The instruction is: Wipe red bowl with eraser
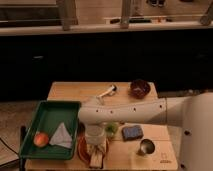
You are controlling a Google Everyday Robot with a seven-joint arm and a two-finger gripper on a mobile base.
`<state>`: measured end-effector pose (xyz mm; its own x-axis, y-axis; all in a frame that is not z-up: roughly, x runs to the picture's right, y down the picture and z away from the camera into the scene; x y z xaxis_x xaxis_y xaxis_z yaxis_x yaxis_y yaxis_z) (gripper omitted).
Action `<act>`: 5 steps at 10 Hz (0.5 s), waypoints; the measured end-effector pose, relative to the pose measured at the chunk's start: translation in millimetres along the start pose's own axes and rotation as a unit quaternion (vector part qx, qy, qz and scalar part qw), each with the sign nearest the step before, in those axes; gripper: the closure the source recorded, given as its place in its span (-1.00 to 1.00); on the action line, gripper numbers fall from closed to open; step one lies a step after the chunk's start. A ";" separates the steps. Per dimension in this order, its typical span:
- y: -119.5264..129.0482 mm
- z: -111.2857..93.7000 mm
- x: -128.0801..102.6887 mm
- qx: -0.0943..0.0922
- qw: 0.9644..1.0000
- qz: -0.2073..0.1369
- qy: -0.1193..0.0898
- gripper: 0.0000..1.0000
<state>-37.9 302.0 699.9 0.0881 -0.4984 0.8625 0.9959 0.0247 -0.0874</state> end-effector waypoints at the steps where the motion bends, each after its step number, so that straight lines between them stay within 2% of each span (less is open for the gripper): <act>1: 0.6 -4.7 9.5 0.001 1.000 0.007 0.005 1.00; 3: -7.0 -10.5 24.1 0.001 1.000 0.006 0.009 1.00; 5: -31.5 -13.7 29.8 0.003 1.000 -0.010 0.012 1.00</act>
<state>-66.9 274.4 721.5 0.0673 -0.5187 0.8523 0.9976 0.0190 -0.0671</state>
